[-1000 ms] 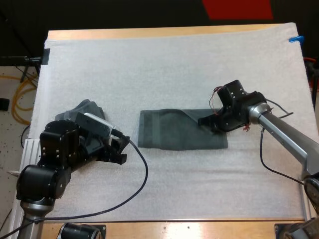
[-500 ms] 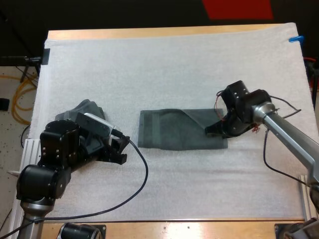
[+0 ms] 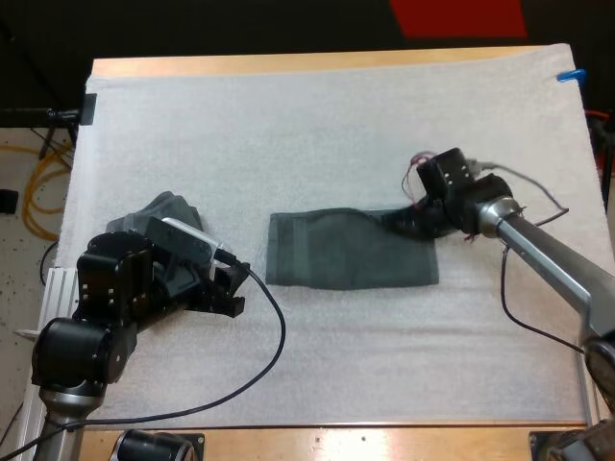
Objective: Pick towel from pile fold and stack
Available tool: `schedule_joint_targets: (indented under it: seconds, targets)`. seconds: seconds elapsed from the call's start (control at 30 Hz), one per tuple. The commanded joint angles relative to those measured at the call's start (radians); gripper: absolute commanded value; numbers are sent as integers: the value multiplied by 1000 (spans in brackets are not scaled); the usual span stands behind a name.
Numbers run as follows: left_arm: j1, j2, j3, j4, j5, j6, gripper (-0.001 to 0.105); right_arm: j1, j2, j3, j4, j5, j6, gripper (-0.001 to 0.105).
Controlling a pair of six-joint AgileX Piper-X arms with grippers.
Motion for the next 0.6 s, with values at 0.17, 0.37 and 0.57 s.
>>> schedule_joint_targets:
  seconds: [0.17,0.37,0.57]
  targets:
    - [-3,1,-3,-4,0,-10,63,-6,-177,-6,-61,265,-3,0]
    - [-3,1,-3,-4,0,-10,63,-6,-282,-6,-61,237,-31,0]
    - [-3,1,-3,-4,0,-10,63,-6,-309,-6,12,152,-76,39]
